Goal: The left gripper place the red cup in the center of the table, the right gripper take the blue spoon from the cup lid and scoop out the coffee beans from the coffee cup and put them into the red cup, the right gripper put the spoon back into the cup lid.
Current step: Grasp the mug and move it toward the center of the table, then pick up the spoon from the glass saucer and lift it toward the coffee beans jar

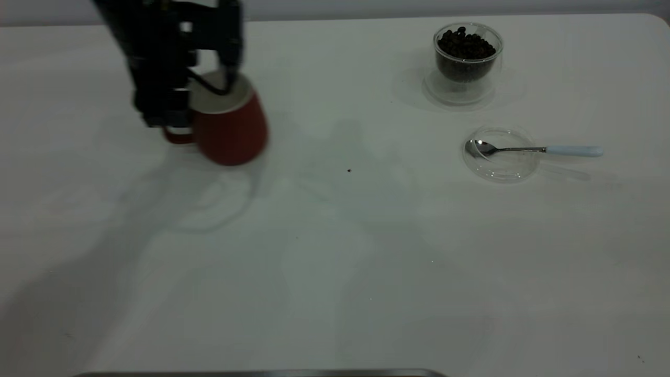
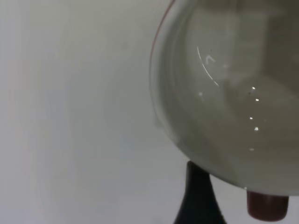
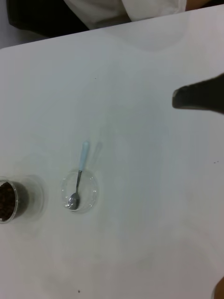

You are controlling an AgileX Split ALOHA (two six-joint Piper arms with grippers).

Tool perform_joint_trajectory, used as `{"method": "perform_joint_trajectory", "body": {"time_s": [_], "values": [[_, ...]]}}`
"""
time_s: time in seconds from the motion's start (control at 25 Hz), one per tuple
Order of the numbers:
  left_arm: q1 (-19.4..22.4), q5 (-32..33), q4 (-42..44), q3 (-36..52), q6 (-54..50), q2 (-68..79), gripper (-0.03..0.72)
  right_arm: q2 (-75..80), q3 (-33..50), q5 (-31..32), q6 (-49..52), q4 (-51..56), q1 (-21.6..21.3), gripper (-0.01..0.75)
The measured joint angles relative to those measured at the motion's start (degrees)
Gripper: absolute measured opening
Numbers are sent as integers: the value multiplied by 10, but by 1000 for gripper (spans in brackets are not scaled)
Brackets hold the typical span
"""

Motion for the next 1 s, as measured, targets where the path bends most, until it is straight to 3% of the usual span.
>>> {"method": "perform_joint_trajectory", "body": {"time_s": [0.28,0.64,0.84,1.0], "values": [[-65,-43,-1,0,-63,0,586,0,0,0,0,0,0,531],[-93,-62,-1,0,-146,-12,586,0,0,0,0,0,0,531],[-96,9,-4,0,-215,-89,586,0,0,0,0,0,0,531],[-96,119,-5,0,-300,-192,586,0,0,0,-1,0,0,531]]}}
